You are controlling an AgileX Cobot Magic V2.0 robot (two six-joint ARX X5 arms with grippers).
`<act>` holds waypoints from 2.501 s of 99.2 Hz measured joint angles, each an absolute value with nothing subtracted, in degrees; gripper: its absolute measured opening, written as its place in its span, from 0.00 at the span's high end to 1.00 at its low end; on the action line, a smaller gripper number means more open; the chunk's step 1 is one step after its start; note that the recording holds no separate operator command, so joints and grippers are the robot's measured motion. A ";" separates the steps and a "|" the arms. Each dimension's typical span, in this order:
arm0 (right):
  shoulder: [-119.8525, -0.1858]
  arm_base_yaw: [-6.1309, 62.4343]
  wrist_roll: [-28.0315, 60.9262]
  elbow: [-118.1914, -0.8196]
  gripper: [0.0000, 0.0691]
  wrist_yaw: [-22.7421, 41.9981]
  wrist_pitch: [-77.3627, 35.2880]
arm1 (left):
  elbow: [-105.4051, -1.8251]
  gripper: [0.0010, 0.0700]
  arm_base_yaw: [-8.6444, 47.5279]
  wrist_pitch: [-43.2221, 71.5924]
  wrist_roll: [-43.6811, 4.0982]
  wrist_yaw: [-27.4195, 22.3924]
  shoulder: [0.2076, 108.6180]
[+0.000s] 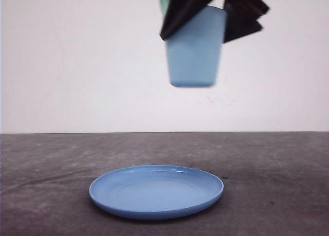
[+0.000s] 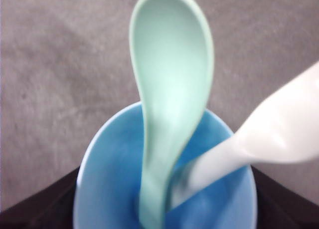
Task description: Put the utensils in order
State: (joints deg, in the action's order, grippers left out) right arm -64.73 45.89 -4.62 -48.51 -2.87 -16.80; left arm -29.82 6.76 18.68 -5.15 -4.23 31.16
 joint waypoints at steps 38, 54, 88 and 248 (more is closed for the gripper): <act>-63.81 51.11 -5.23 -34.92 0.32 1.30 -6.63 | -29.82 0.59 6.79 18.70 -5.17 -4.23 31.18; -69.17 51.35 -5.19 -34.48 0.32 1.28 0.51 | -29.82 0.59 6.76 18.72 -5.17 -4.23 31.18; -79.55 52.14 -3.95 -34.48 0.32 -1.06 9.98 | -29.82 0.59 6.76 18.72 -5.15 -4.23 31.18; -54.39 30.28 -3.51 -41.78 0.10 -1.48 -36.58 | -29.82 0.59 6.76 18.72 -5.17 -4.23 31.18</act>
